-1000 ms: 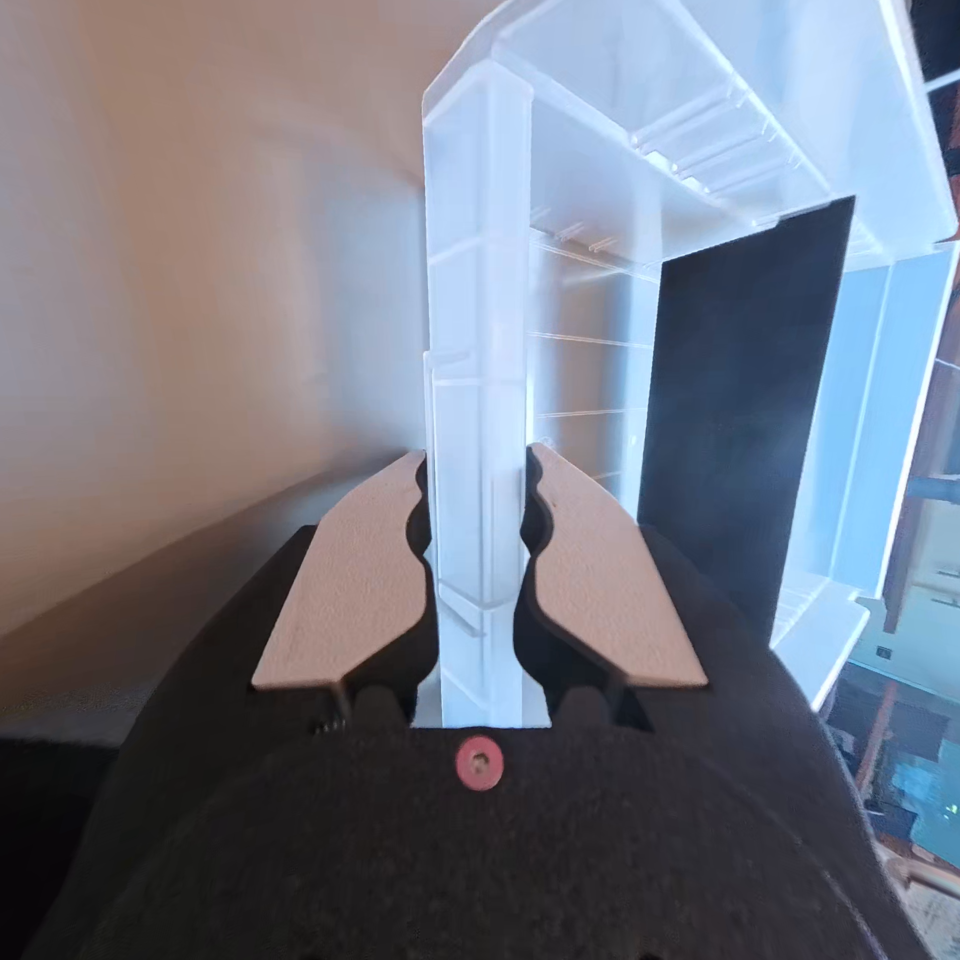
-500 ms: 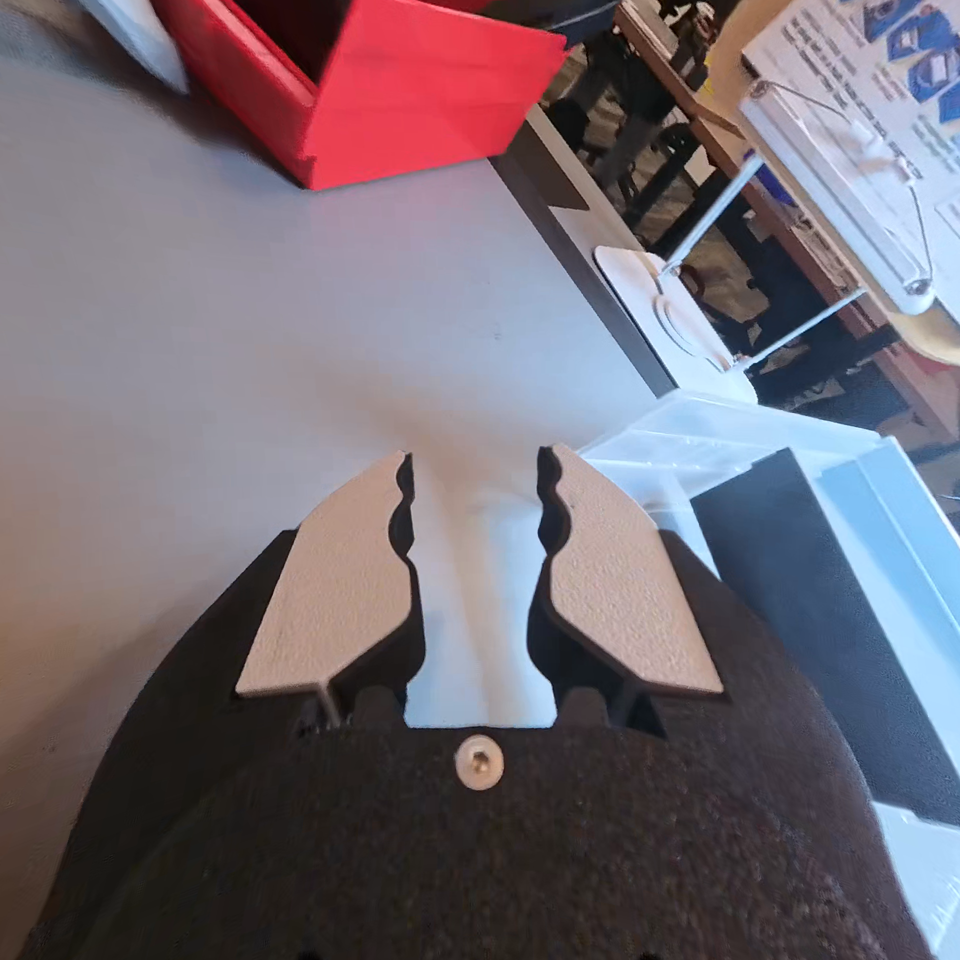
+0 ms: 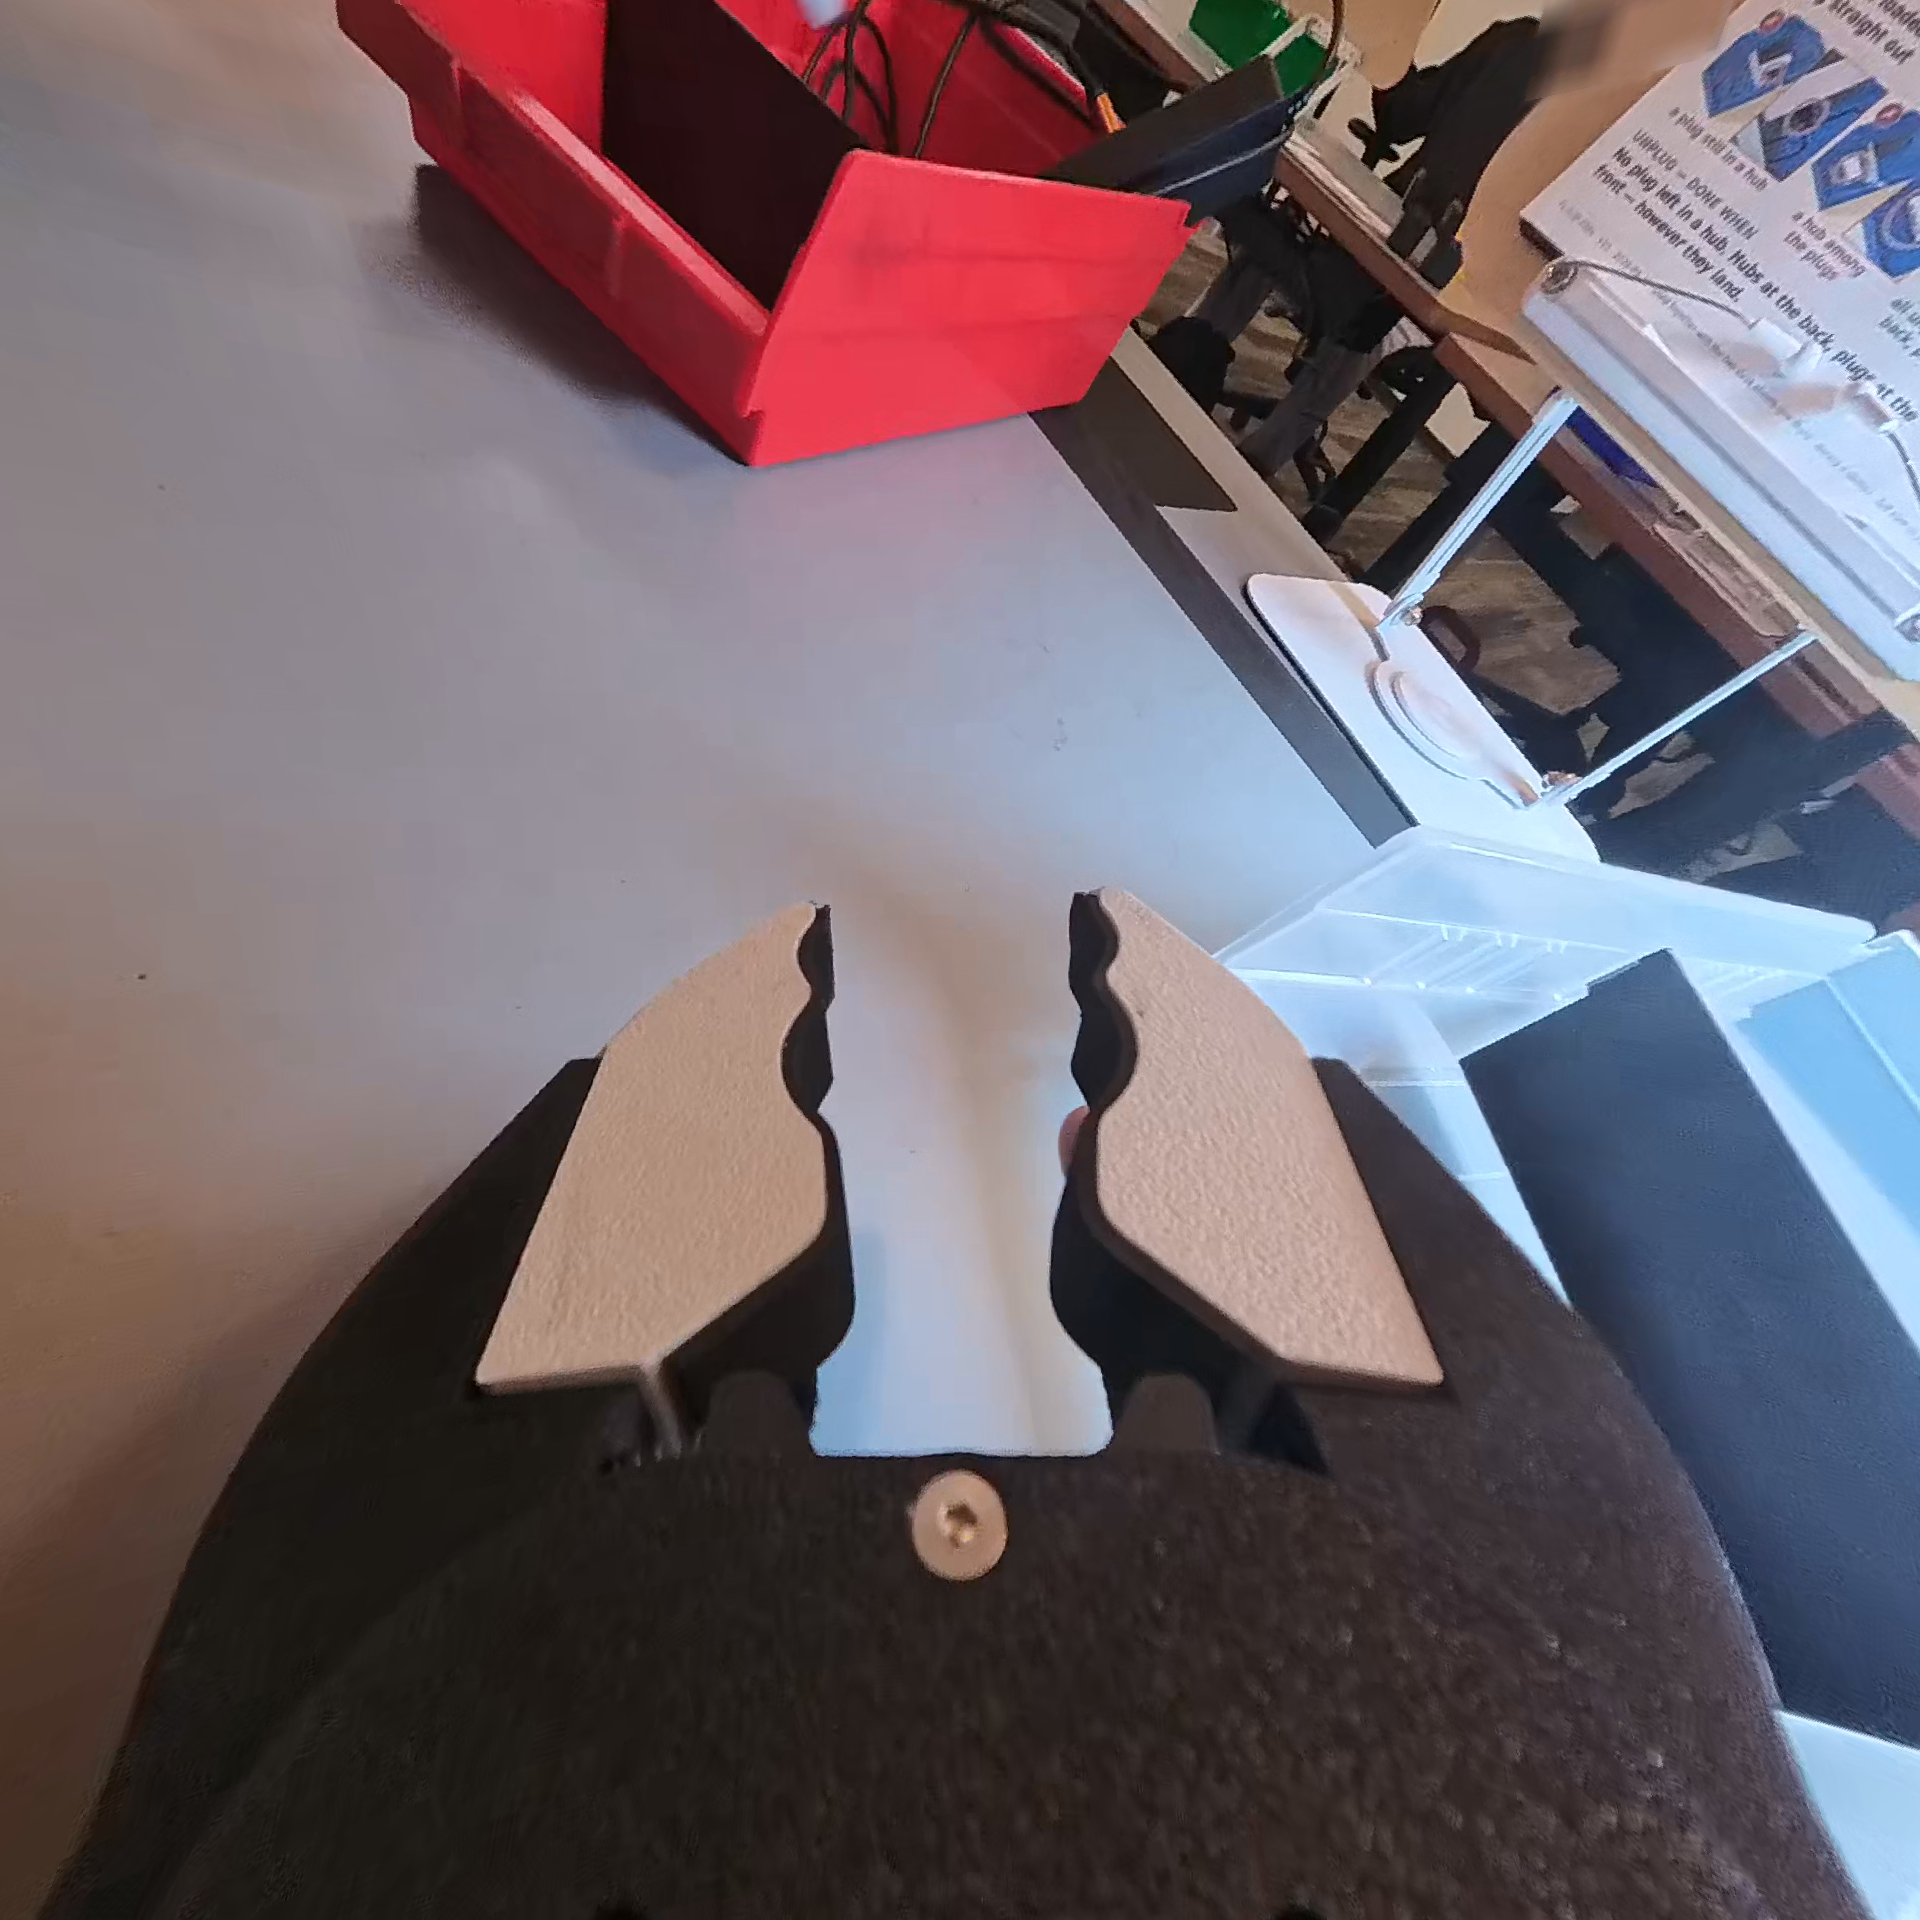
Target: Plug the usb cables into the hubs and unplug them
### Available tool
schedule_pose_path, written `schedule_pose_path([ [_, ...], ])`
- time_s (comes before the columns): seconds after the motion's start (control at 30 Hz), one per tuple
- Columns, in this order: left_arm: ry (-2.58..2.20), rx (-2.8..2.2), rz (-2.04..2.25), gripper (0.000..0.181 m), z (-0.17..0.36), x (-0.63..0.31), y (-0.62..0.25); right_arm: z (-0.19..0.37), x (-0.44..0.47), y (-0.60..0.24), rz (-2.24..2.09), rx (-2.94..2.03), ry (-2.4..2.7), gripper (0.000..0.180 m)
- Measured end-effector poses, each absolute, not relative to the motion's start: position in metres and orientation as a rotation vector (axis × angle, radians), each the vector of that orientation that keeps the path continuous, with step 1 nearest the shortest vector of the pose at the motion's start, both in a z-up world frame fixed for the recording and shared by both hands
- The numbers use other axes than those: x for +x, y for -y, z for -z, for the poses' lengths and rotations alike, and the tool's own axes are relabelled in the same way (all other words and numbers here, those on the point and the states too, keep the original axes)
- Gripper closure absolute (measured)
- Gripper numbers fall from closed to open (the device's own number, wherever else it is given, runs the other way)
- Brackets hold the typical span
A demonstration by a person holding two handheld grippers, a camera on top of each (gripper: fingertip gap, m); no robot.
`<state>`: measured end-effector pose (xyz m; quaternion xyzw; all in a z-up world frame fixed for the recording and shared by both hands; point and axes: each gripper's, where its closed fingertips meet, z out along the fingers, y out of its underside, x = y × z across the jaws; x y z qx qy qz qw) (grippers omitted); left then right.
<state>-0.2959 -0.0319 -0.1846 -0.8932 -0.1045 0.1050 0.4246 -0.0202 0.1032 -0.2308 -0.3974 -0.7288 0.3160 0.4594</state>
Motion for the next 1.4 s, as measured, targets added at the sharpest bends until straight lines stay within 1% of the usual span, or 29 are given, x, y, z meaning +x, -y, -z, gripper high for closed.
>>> schedule_pose_path([
  [0.03,0.336,-2.195,-0.252,0.128,0.179,-0.318,0.023,0.232,-0.02,-0.104,-0.77,-0.973,1.792,0.136],
  [0.1,0.479,-2.177,-0.279,0.13,0.181,-0.364,0.009,0.237,-0.019,-0.104,-0.748,-0.967,1.797,0.138],
  [0.17,0.556,-2.228,-0.285,0.129,0.197,-0.395,-0.003,0.24,-0.017,-0.105,-0.739,-0.969,1.796,0.139],
  [0.37,0.557,-2.398,-0.353,0.127,0.243,-0.427,-0.032,0.235,-0.018,-0.104,-0.776,-0.977,1.775,0.141],
  [0.43,0.527,-2.407,-0.358,0.142,0.245,-0.427,-0.037,0.237,-0.018,-0.104,-0.79,-0.984,1.78,0.141],
  [0.47,0.515,-2.418,-0.386,0.149,0.245,-0.43,-0.035,0.238,-0.018,-0.104,-0.793,-0.986,1.781,0.141],
  [0.53,0.508,-2.446,-0.403,0.15,0.244,-0.431,-0.032,0.239,-0.018,-0.104,-0.795,-0.987,1.788,0.141],
  [0.6,0.473,-2.46,-0.509,0.15,0.237,-0.436,-0.024,0.24,-0.018,-0.103,-0.787,-0.979,1.791,0.142],
  [0.7,0.371,-2.434,-0.679,0.151,0.213,-0.435,-0.012,0.238,-0.017,-0.103,-0.767,-0.959,1.784,0.142],
  [0.77,0.308,-2.366,-0.769,0.152,0.186,-0.429,-0.006,0.234,-0.017,-0.102,-0.775,-0.953,1.774,0.143],
  [0.97,0.024,-2.137,-1.055,0.155,0.093,-0.376,0.009,0.229,-0.019,-0.098,-0.844,-0.988,1.733,0.143],
  [1.1,-0.22,-2.003,-1.197,0.155,0.057,-0.314,0.014,0.219,-0.023,-0.092,-0.893,-1.002,1.691,0.143],
  [1.2,-0.434,-1.919,-1.215,0.155,0.047,-0.254,0.012,0.196,-0.029,-0.085,-0.868,-0.939,1.653,0.142],
  [1.3,-0.682,-1.868,-1.16,0.155,0.05,-0.189,0.008,0.161,-0.038,-0.079,-0.73,-0.794,1.609,0.14],
  [1.33,-0.767,-1.848,-1.134,0.156,0.054,-0.167,0.007,0.15,-0.041,-0.077,-0.671,-0.746,1.603,0.136],
  [1.4,-0.945,-1.828,-1.09,0.155,0.07,-0.126,0.006,0.133,-0.049,-0.071,-0.561,-0.659,1.604,0.122],
])
